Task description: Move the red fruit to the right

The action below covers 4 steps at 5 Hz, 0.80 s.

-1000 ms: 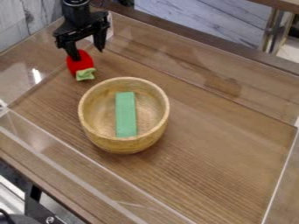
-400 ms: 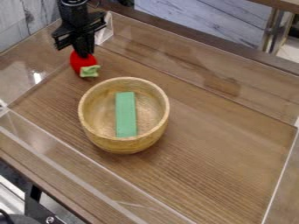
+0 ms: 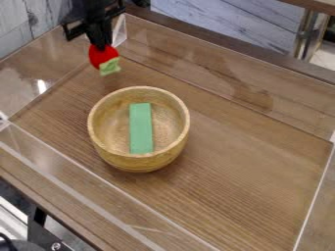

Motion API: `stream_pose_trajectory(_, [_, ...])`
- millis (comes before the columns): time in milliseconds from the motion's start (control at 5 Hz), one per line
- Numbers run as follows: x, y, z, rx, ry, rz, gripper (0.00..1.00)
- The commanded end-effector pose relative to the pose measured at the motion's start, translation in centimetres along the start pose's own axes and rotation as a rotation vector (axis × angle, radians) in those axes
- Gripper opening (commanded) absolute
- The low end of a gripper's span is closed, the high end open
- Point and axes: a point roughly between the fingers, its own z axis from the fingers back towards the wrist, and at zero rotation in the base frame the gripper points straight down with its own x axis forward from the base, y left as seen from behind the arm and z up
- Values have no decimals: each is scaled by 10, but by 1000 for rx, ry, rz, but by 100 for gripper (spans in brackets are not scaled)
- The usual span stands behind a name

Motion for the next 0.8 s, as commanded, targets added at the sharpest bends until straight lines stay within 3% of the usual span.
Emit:
stream_pose_trajectory(0, [-20, -26, 31, -77, -29, -113, 0])
stream_pose_trajectory(200, [-51, -47, 31, -100, -8, -215, 0])
stream_pose_trajectory(600, [-107, -69, 26, -155, 67, -533, 0])
